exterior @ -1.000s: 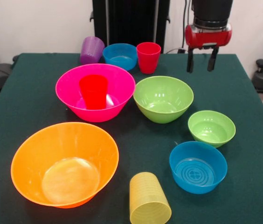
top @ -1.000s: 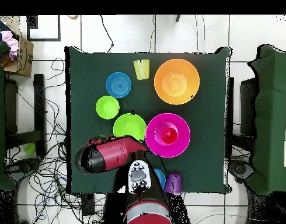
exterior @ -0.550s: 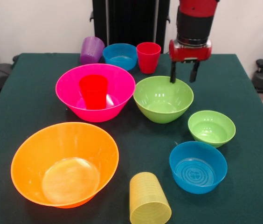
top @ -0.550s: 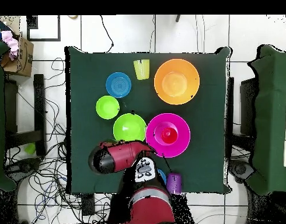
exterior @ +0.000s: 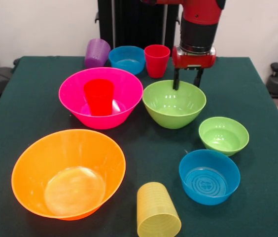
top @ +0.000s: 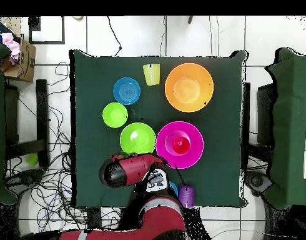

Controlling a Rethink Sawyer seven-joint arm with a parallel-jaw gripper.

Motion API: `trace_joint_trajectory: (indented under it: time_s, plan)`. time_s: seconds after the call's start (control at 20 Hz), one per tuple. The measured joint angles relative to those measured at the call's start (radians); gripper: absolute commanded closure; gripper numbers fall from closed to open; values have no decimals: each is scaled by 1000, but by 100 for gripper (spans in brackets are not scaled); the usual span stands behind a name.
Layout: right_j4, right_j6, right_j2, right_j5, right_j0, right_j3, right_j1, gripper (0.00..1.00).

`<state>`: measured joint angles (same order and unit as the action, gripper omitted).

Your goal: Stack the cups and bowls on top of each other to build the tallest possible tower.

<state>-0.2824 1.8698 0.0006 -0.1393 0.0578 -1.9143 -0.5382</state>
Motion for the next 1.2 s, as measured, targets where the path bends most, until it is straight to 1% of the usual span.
trace_joint_trajectory:
  time_s: [0.35, 0.45, 0.55, 0.8, 0.95, 1.1, 1.2]
  plan:
    - [0, 0, 0, 0, -2, 2, 0, 0]
    - [0, 0, 3, 0, 12, 2, -1, 0]
    - [0, 0, 8, 0, 31, 2, -4, 0]
    - [-8, 0, 28, 0, 110, 2, -21, 0]
    - [-26, 0, 36, 0, 164, 2, -37, 0]
    - [-44, 0, 36, 0, 190, 3, -39, 0]
    - [-54, 0, 36, 0, 194, 4, -39, 0]
